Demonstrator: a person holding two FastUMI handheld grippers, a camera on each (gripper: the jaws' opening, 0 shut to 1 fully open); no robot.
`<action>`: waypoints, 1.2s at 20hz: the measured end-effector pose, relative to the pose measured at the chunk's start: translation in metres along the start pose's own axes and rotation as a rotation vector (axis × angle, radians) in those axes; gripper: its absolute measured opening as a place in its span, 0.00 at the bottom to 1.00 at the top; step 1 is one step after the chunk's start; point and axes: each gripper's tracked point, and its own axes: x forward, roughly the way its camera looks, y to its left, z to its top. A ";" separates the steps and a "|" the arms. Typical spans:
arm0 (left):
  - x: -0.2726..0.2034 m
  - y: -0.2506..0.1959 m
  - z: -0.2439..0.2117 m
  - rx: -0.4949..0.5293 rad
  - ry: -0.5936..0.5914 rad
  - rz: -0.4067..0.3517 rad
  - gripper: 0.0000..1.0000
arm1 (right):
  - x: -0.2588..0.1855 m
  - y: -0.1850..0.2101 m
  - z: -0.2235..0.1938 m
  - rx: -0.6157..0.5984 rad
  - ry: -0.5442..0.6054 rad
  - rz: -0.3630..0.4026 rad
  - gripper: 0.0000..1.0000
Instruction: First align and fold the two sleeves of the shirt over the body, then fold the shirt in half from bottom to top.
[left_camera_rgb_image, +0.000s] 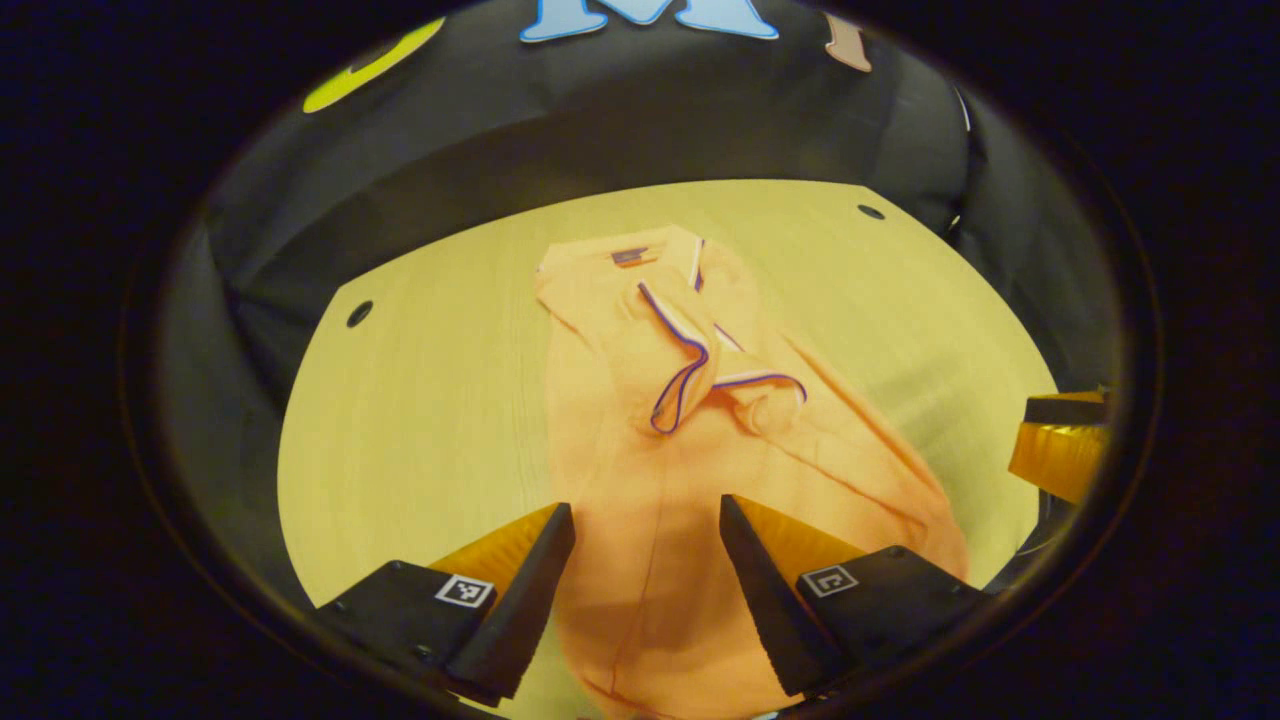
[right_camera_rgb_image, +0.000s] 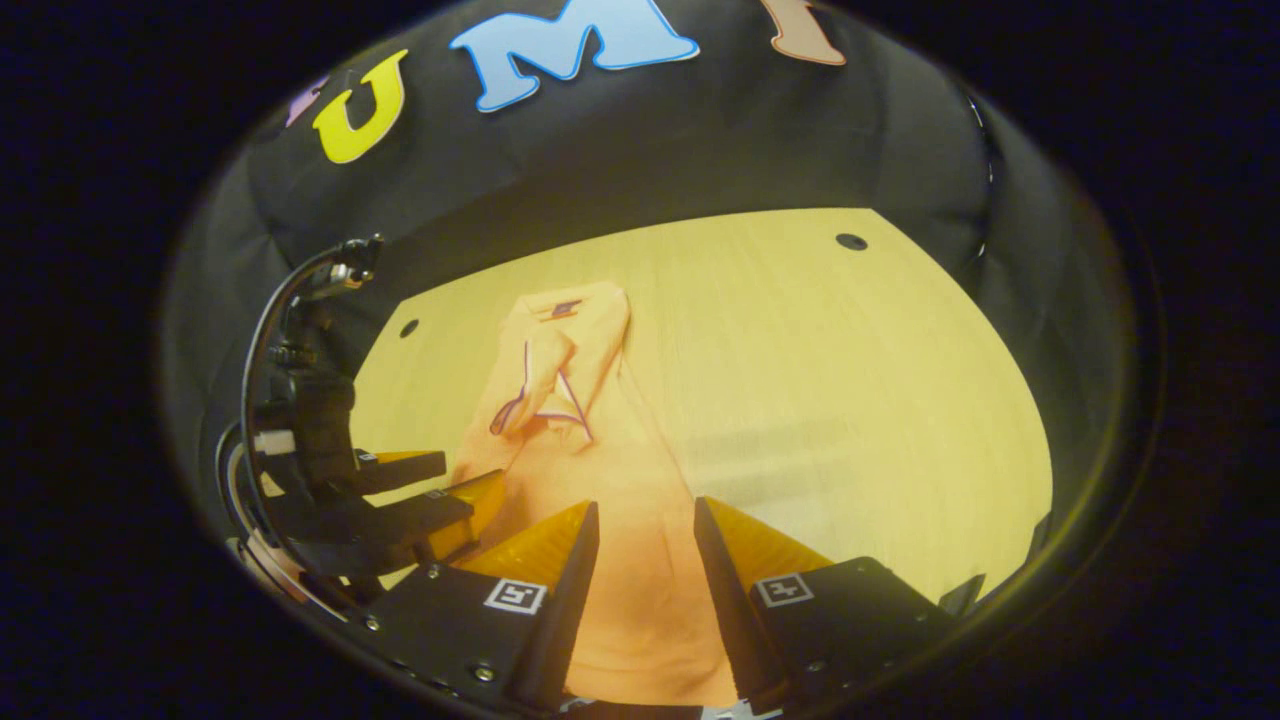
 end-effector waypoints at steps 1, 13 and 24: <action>-0.006 0.002 -0.011 -0.008 0.022 0.004 1.00 | 0.001 0.000 -0.010 -0.003 0.025 -0.001 0.62; -0.064 0.008 -0.147 -0.050 0.279 0.018 0.96 | -0.011 -0.017 -0.138 -0.114 0.399 -0.031 0.66; -0.078 0.008 -0.213 -0.136 0.419 0.064 0.97 | -0.018 -0.038 -0.203 -0.182 0.578 -0.112 0.72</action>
